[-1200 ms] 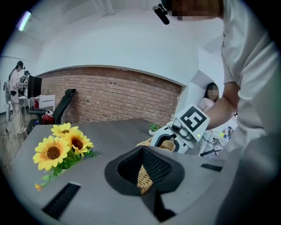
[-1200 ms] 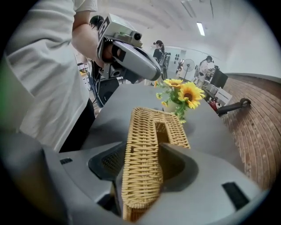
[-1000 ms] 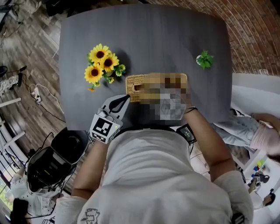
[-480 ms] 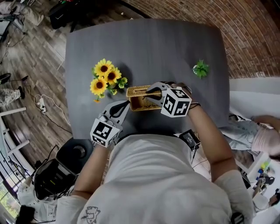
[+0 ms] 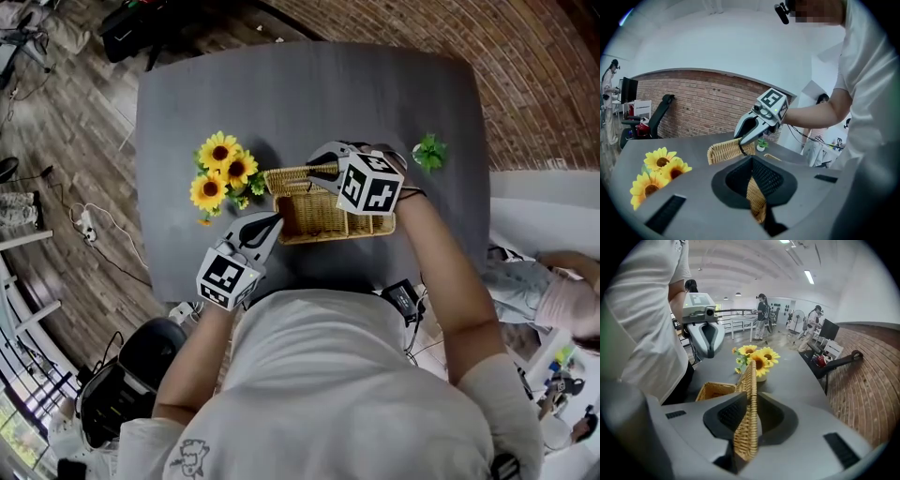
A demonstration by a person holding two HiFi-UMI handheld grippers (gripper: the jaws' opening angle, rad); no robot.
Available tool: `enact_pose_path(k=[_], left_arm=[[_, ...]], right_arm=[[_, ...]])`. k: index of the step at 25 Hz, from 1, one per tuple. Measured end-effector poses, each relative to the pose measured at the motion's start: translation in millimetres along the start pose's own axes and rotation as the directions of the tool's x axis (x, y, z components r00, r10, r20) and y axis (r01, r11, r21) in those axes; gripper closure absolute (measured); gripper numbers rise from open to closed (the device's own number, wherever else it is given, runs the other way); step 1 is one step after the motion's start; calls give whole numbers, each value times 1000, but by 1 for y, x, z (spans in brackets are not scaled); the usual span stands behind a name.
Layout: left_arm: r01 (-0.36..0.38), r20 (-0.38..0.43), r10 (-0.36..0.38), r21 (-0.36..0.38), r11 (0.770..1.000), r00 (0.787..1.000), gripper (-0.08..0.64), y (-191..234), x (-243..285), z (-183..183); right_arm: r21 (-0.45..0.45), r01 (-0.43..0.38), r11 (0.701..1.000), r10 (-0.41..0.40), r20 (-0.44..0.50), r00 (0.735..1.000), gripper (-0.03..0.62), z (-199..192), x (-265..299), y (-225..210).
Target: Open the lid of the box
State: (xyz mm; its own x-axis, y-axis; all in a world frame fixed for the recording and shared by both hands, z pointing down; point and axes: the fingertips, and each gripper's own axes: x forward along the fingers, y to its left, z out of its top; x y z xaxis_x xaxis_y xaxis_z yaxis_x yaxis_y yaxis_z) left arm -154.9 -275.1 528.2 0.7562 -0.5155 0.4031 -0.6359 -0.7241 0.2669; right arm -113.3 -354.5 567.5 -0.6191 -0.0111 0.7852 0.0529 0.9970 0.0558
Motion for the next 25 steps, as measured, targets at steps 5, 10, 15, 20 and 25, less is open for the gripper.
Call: enact_pose_path(k=[5, 10, 15, 20, 25], left_arm=[[10, -6, -10, -10, 1000, 1000, 548, 0, 9, -4], [27, -18, -28, -29, 999, 999, 549, -3, 15, -11], [33, -2, -33, -22, 999, 999, 549, -9, 18, -7], [14, 11, -14, -16, 1000, 1000, 549, -12, 14, 0], [-9, 22, 9, 2, 1000, 1000, 548, -24, 10, 3]], right_arm=[[23, -12, 1000, 11, 13, 1000, 509, -8, 10, -25], [41, -42, 998, 41, 15, 999, 508, -11, 17, -35], [28, -53, 998, 53, 6, 999, 508, -11, 16, -36], [31, -33, 999, 33, -1, 999, 508, -8, 13, -36], [37, 62, 997, -62, 10, 998, 503, -3, -3, -43]])
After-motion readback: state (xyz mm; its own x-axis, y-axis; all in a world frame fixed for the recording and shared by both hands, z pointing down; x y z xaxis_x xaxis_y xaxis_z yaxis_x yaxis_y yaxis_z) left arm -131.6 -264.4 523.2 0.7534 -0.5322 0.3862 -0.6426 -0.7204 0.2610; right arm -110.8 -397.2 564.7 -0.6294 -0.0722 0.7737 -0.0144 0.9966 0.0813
